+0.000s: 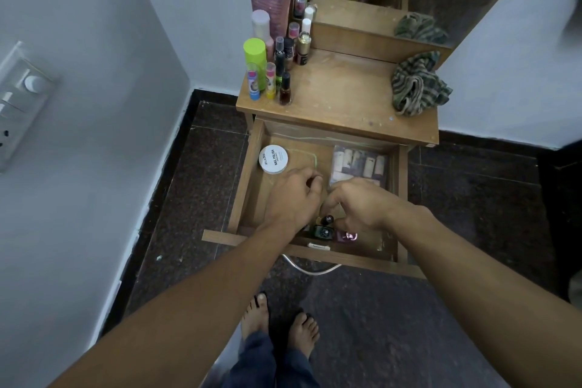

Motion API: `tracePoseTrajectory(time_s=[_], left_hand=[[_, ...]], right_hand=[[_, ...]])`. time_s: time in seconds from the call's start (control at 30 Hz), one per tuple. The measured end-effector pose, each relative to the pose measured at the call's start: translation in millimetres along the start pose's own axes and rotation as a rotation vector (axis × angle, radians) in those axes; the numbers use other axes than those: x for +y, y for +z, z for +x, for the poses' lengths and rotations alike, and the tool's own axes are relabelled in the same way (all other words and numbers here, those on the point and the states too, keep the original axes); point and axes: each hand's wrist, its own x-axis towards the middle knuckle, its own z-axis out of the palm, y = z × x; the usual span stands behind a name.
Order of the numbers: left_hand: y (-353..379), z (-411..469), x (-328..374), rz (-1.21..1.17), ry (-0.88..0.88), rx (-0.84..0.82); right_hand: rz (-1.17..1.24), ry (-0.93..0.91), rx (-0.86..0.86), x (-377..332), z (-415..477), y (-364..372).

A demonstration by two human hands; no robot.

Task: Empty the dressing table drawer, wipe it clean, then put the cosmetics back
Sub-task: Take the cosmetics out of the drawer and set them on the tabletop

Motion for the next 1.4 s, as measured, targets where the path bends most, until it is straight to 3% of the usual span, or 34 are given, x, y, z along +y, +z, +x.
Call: tracePoseTrajectory(time_s=[0.27, 0.57, 0.7, 1.4], left_hand=[[-1, 1, -1, -0.039, 0.019, 0.013], [-20, 15, 23, -0.22, 0.103, 0.398], [-22, 26, 34, -0.291, 0.114, 0.438], [-17, 61, 15, -0.251, 0.12, 0.415]], right_hand=[[-0.007, -0.086, 0.118, 2, -4, -8], [0.143, -0.105, 0.606, -7, -7, -93], [0.14, -0.091, 0.769, -12, 16, -128], [0.243, 0.173, 0.915, -27, 123, -172]])
